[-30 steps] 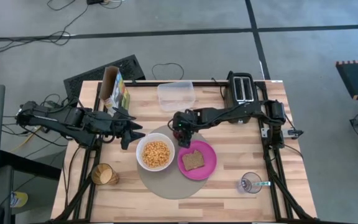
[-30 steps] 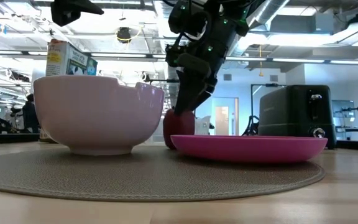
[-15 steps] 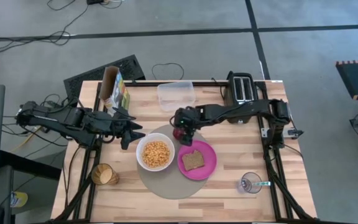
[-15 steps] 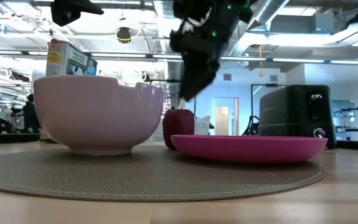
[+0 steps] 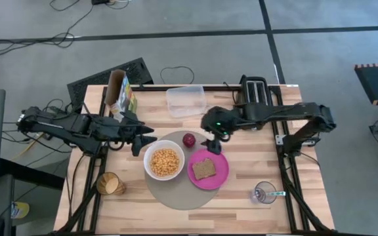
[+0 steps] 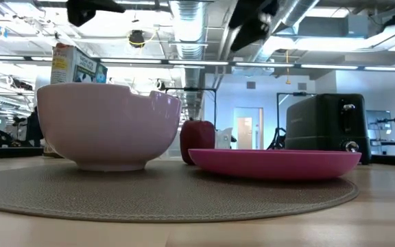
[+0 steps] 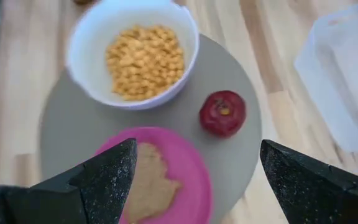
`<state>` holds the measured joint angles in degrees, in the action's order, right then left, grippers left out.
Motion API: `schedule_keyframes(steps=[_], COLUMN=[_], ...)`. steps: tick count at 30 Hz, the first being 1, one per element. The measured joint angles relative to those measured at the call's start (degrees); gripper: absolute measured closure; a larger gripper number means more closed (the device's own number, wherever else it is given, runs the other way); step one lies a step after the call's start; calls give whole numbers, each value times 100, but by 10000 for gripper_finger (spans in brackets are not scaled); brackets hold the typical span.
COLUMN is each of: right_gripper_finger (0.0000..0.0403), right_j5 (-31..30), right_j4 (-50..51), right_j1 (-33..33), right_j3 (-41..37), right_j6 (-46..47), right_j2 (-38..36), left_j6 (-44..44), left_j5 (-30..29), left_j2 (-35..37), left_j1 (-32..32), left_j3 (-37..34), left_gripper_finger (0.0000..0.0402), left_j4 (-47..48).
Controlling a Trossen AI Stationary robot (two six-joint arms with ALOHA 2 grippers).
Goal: Arrange a breakfast setting
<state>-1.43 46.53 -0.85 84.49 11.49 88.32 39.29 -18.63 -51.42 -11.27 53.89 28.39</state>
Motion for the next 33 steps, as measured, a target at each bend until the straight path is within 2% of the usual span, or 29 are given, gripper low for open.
schedule_keyframes(steps=[8,17,23,33], right_gripper_finger=[35,35,35,35], right_j5=[-1,90,131,-80], right_j4=[1100,2703,3597,3984], right_j1=[-511,-1375,-2390,-4325], right_j3=[-285,-319,-319,-319], right_j6=[1275,3180,4751,7454], right_j2=[-1177,-2181,-2620,-2710], left_j6=[-549,-285,167,816], left_j5=[544,787,782,532], left_j2=[-582,-1107,-1353,-1431], left_j1=[-2,-9,-9,-207], left_j3=[0,0,0,0], left_gripper_finger=[173,173,173,173], left_j4=[-842,-1527,-1640,-1649])
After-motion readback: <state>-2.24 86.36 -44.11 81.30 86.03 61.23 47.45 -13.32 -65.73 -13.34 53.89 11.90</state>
